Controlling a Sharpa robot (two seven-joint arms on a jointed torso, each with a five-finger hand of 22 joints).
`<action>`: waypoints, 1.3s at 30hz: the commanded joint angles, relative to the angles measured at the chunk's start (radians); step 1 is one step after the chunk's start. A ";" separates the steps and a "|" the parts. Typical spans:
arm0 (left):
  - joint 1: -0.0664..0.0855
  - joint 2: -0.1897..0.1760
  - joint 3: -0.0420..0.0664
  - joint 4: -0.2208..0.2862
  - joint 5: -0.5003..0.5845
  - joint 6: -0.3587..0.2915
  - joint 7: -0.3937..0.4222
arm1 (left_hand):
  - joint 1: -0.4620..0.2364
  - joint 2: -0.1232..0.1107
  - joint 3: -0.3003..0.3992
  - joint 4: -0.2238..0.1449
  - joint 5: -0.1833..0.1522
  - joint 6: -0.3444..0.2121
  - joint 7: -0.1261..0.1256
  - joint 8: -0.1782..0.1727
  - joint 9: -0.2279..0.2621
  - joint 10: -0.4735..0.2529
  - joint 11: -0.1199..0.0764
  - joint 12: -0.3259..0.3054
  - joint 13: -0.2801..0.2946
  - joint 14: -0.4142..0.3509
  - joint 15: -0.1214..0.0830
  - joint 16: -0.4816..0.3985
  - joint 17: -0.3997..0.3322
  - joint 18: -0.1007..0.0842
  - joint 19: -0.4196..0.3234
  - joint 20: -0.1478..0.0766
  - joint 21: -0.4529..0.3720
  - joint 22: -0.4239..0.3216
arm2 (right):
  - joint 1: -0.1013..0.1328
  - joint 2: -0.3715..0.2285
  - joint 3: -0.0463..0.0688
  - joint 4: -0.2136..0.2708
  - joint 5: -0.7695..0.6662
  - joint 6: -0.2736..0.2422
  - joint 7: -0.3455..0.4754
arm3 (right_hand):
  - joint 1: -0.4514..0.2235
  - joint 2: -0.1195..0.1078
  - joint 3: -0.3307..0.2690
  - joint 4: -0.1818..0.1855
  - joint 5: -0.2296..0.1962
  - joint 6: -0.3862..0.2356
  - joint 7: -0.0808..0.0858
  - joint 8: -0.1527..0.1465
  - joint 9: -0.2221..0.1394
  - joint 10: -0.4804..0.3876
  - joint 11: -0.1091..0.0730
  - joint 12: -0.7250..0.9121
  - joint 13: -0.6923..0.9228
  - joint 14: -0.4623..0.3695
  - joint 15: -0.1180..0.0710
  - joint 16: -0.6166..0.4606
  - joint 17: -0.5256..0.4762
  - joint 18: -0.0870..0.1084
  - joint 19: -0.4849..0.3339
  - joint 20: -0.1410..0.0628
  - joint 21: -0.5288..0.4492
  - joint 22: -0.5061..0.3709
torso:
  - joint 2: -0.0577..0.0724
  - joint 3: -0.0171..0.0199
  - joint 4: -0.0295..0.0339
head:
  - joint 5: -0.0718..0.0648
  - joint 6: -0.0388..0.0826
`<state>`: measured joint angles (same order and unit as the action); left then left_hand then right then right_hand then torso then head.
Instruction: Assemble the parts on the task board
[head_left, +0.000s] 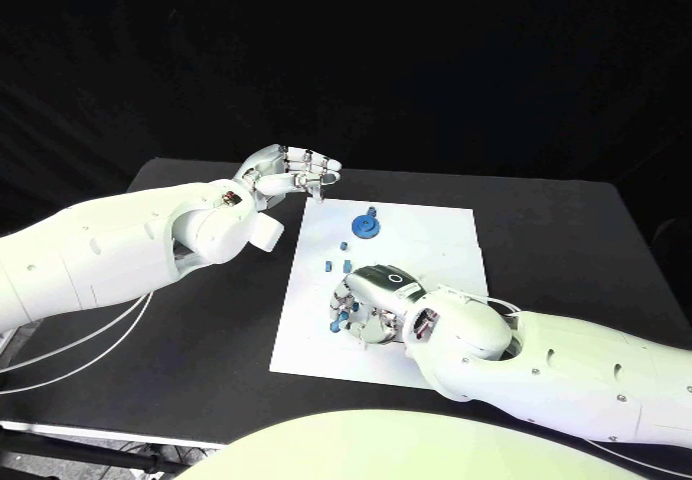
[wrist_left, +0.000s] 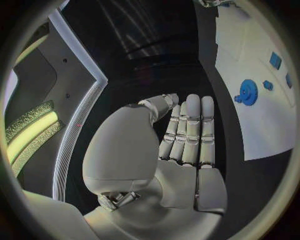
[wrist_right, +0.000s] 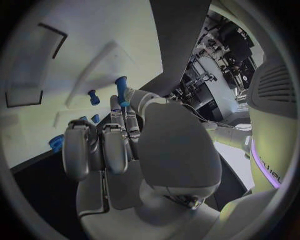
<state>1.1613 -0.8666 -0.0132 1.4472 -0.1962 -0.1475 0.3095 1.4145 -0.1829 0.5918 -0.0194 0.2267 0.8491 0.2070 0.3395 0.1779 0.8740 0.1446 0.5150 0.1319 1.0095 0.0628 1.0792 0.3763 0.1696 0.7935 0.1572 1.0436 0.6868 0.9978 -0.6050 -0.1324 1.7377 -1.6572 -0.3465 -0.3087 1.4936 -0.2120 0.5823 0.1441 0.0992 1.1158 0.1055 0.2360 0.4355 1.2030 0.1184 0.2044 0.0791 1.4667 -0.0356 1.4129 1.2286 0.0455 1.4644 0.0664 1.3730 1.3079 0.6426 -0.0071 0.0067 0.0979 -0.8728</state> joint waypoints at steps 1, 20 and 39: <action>0.001 0.000 0.001 0.003 0.006 0.015 0.005 | 0.001 0.008 -0.004 0.000 0.004 -0.002 0.003 0.003 -0.001 -0.007 0.000 0.004 -0.001 -0.003 0.002 -0.004 -0.001 0.016 -0.006 0.002 -0.004 -0.001 | -0.003 0.005 -0.002 -0.007 -0.033 0.041 -0.024 | -0.001 0.013 0.027 -0.021 0.003 -0.002 0.008 0.003 0.001 0.092 -0.081 0.006 0.051 0.041 -0.004 -0.004 -0.001 -0.010 0.063 -0.007 -0.004 0.209 | 0.001 -0.0002 0.0013 | 0.000 0.000; 0.001 -0.001 0.001 0.002 0.006 0.014 0.004 | 0.001 0.008 -0.004 0.000 0.004 -0.002 0.003 0.003 -0.001 -0.007 0.000 0.004 -0.001 -0.003 0.002 -0.004 -0.001 0.016 -0.006 0.002 -0.004 -0.001 | -0.008 0.021 -0.011 -0.023 0.001 0.004 0.009 | -0.129 -0.075 -0.064 0.025 0.039 -0.123 0.037 -0.074 -0.022 -0.049 -0.035 -0.108 0.029 0.029 0.035 -0.024 -0.041 0.008 0.035 0.026 -0.118 0.183 | 0.000 0.0007 -0.0008 | -0.002 0.000; 0.000 -0.001 0.000 -0.003 0.006 0.016 0.003 | 0.000 0.010 -0.004 -0.001 0.004 -0.003 0.003 0.004 -0.002 -0.009 0.000 0.007 -0.002 -0.002 0.002 -0.004 -0.002 0.016 -0.006 0.002 -0.005 -0.002 | -0.008 -0.083 0.000 0.056 0.036 -0.168 0.071 | 0.044 -0.010 -0.483 0.150 0.055 -0.184 0.018 -0.151 -0.081 -0.286 0.003 -0.059 -0.011 -0.026 0.066 -0.089 -0.165 0.064 -0.031 0.055 -0.507 0.045 | -0.003 0.0014 -0.0044 | -0.013 0.000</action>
<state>1.1613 -0.8688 -0.0134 1.4437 -0.1956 -0.1468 0.3079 1.4145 -0.1829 0.5919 -0.0194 0.2267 0.8491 0.2071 0.3394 0.1769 0.8740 0.1446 0.5149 0.1307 1.0095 0.0628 1.0792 0.3749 0.1696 0.7935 0.1572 1.0437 0.6854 0.9886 -0.6798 -0.1337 1.7844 -1.6412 -0.4481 -0.2868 1.5360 -0.2175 0.1016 0.2937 0.1513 0.9374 0.1233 0.0879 0.3547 0.9231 0.1214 0.1431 0.0673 1.4433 0.0269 1.3260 1.0644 0.0937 1.4375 0.1221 0.8684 1.3074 0.6406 -0.0055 0.0039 0.0888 -0.8728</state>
